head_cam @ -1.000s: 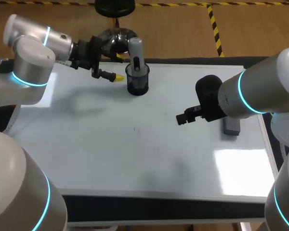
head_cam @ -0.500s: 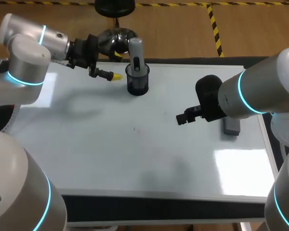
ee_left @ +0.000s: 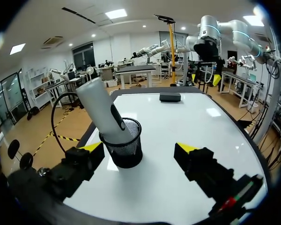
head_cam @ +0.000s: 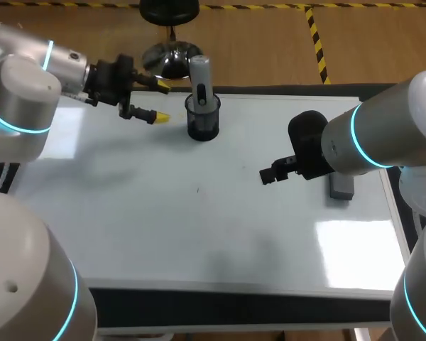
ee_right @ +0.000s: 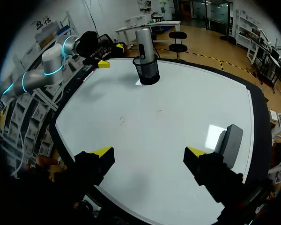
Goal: Pick up the inspection probe, press it on each red-marked spot on the whiteboard one by one, put down the probe, pick up the eraser, and wipe off all the red marks.
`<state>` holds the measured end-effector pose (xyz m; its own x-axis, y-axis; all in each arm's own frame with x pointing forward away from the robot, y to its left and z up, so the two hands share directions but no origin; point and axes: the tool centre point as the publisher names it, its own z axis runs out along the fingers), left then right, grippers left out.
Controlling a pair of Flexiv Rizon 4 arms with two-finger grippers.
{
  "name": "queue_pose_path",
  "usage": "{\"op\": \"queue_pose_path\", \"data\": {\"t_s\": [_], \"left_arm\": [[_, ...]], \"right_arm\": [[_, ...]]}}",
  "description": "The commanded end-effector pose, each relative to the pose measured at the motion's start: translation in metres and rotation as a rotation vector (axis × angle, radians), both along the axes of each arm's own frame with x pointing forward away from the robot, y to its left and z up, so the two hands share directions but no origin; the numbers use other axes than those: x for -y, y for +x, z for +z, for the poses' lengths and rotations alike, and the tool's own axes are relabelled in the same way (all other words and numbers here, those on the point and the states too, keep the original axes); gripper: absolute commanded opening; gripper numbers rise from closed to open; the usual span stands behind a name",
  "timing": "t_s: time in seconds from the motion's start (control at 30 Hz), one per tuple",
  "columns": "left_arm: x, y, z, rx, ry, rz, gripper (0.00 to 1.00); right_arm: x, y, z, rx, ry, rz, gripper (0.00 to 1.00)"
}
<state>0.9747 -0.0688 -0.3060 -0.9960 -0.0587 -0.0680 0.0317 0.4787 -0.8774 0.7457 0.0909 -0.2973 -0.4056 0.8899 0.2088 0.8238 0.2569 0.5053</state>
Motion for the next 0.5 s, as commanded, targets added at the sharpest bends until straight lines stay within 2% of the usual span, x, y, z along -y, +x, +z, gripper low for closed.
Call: {"op": "queue_pose_path", "data": {"t_s": [0.03,0.5], "left_arm": [[-0.014,-0.021,0.009,0.019,0.013,0.055,1.0],[-0.06,-0.052,0.02,0.024,0.026,0.167,1.0]], "right_arm": [[0.001,0.0,0.0,0.0,0.001,0.001,1.0],[0.001,0.0,0.0,0.0,0.001,0.001,1.0]]}}
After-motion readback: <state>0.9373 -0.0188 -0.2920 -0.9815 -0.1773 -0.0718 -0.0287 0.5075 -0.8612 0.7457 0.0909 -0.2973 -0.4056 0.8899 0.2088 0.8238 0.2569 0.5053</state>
